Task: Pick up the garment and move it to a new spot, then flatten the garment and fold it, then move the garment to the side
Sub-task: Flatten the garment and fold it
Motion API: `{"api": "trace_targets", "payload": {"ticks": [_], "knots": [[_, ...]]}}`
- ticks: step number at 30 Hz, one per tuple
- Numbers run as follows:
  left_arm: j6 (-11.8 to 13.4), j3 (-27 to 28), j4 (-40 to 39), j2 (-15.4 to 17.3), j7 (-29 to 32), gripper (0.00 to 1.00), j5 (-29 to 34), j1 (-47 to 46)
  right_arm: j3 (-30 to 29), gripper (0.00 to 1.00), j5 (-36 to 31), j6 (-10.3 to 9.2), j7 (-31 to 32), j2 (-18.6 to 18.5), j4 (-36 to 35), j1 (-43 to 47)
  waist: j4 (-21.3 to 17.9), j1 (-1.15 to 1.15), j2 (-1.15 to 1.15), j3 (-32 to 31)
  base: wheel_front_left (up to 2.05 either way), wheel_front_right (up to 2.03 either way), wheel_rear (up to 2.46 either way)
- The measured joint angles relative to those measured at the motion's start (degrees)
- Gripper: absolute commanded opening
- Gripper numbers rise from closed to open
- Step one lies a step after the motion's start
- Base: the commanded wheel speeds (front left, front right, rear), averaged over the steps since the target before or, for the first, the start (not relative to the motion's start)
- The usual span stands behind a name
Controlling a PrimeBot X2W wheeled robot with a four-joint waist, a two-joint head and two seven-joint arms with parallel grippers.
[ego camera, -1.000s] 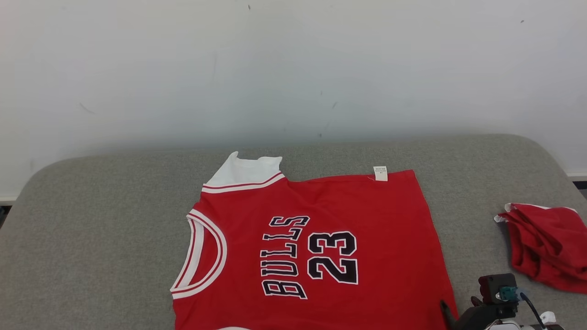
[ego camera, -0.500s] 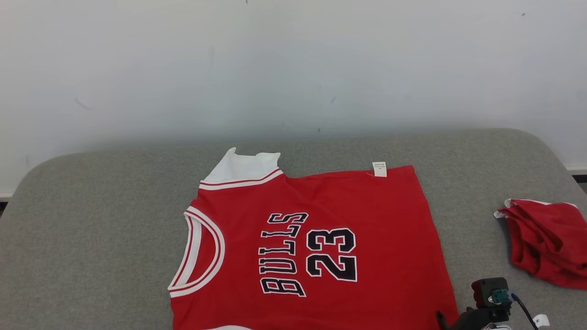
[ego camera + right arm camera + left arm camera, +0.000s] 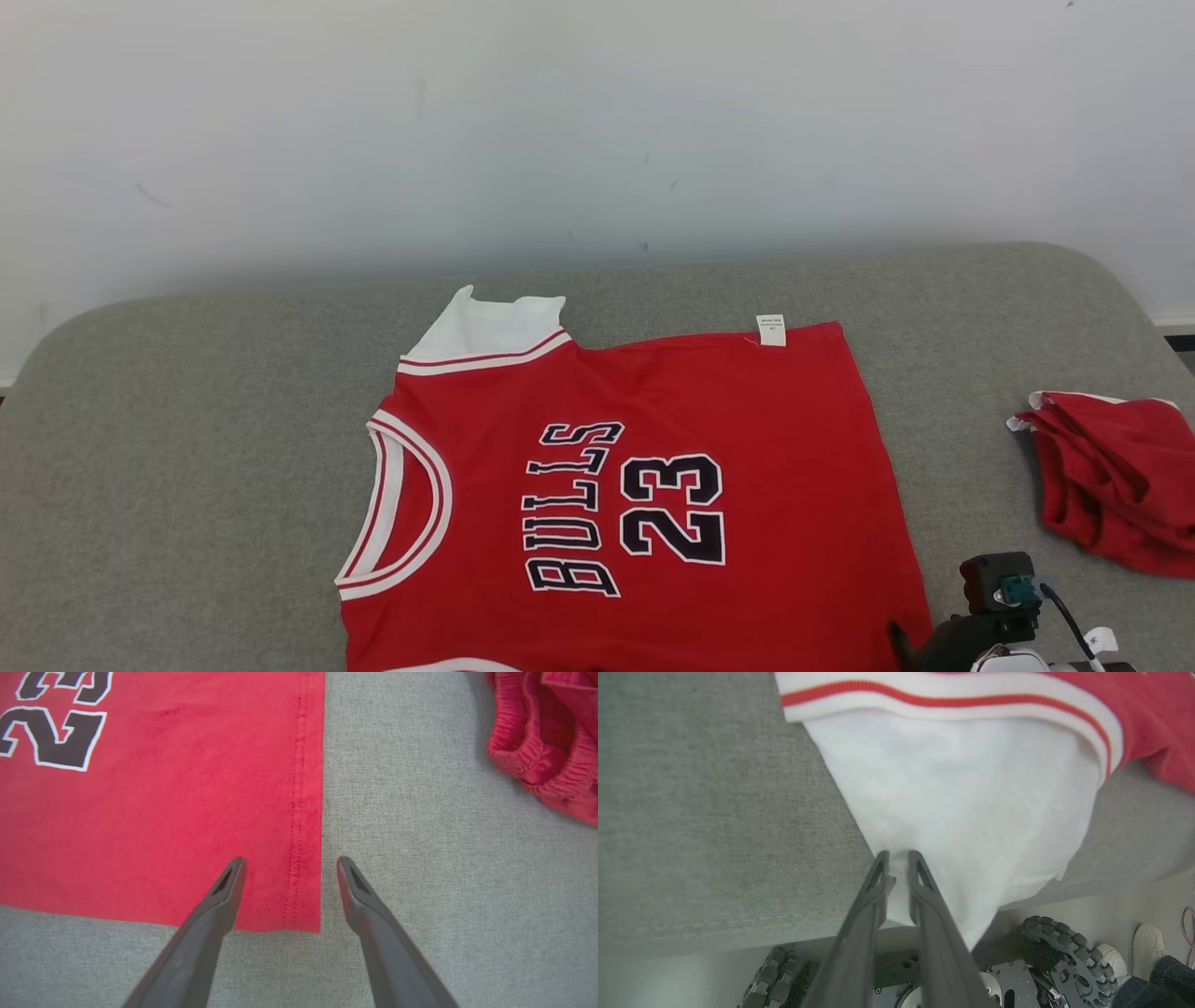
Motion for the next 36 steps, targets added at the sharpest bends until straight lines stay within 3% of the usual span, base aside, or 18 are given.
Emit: {"api": "trace_targets", "payload": {"ticks": [1, 2, 3, 5, 7, 10, 12, 14, 16, 17, 19, 20, 21, 36], "knots": [[0.02, 0.09, 0.20, 0.05, 0.01, 0.31, 0.11, 0.00, -0.08, 1.00, 0.01, 0.00, 0.00, 0.00, 0.00, 0.00, 0.02, 0.00, 0.00, 0.04, 0.00, 0.00, 0.00], [0.09, 0.18, 0.34, 0.10, 0.01, 0.49, 0.36, 0.00, -0.14, 1.00, 0.00, -0.01, 0.00, -0.01, -0.01, 0.00, 0.05, 0.00, 0.00, 0.07, 0.00, 0.00, 0.00], [0.36, 0.37, 0.35, 0.10, -0.01, 0.74, 0.55, 0.00, -0.22, 1.00, 0.00, -0.03, 0.00, 0.00, -0.02, -0.01, 0.07, 0.00, 0.00, 0.10, 0.00, 0.00, 0.00], [0.54, 0.80, 0.47, 0.18, -0.01, 0.77, 0.55, -0.02, -0.30, 1.00, 0.01, -0.38, 0.00, -0.01, -0.03, -0.01, 0.14, 0.00, 0.00, 0.12, 0.00, 0.00, 0.00], [0.55, 1.05, 0.55, 0.16, -0.03, 0.90, 0.55, -0.04, -0.29, 1.00, 0.00, -0.42, 0.00, 0.02, -0.05, -0.01, 0.19, 0.00, 0.00, 0.13, 0.00, 0.00, 0.00], [0.55, 1.04, 0.75, 0.13, -0.02, 1.00, 0.56, -0.21, -0.27, 1.00, 0.00, -0.43, 0.00, 0.04, -0.11, 0.00, 0.22, 0.00, 0.00, 0.15, 0.00, 0.00, 0.00], [0.56, 1.03, 1.09, 0.02, -0.01, 0.97, 0.56, -0.46, -0.27, 1.00, 0.00, -0.43, 0.00, 0.04, -0.11, 0.00, 0.22, 0.00, 0.00, 0.18, 0.00, 0.00, 0.00], [0.76, 1.03, 1.43, -0.13, 0.20, 0.89, 0.55, -0.81, -0.23, 1.00, 0.00, -0.43, 0.01, 0.05, -0.15, 0.00, 0.18, 0.00, 0.00, 0.23, 0.00, 0.00, 0.00], [0.98, 1.27, 1.62, -0.37, 0.40, 0.65, 0.42, -0.86, -0.07, 1.00, 0.00, -0.43, 0.05, 0.04, -0.27, -0.07, 0.06, 0.00, 0.00, 0.31, 0.00, 0.00, 0.00], [0.99, 1.45, 1.80, -0.43, 0.40, 0.49, 0.38, -0.86, 0.10, 1.00, 0.00, -0.42, 0.08, 0.05, -0.31, -0.24, -0.08, 0.00, 0.00, 0.37, 0.00, 0.00, 0.00], [0.99, 1.49, 2.27, -0.52, 0.41, 0.29, 0.37, -0.92, -0.08, 1.00, 0.01, -0.42, 0.08, 0.03, -0.32, -0.75, -0.35, 0.00, 0.00, 0.48, 0.00, 0.00, 0.00], [0.98, 1.43, 2.36, -0.64, 0.41, 0.09, 0.35, -0.94, -0.22, 1.00, 0.00, -0.42, 0.08, -0.01, -0.44, -0.88, -0.44, 0.00, 0.00, 0.54, 0.00, 0.00, 0.00], [0.97, 1.32, 2.40, -0.86, 0.41, 0.00, 0.27, -0.98, -0.26, 1.00, 0.00, -0.43, 0.08, -0.01, -0.55, -0.88, -0.51, 0.00, 0.00, 0.58, 0.00, 0.00, 0.00], [0.20, 0.90, 2.53, -1.41, 0.45, 0.00, -0.13, -1.20, -0.40, 1.00, 1.46, -0.51, 4.14, 0.38, 0.33, 2.17, -0.50, 0.00, 0.00, 0.66, 0.00, 0.00, 0.00]]}}
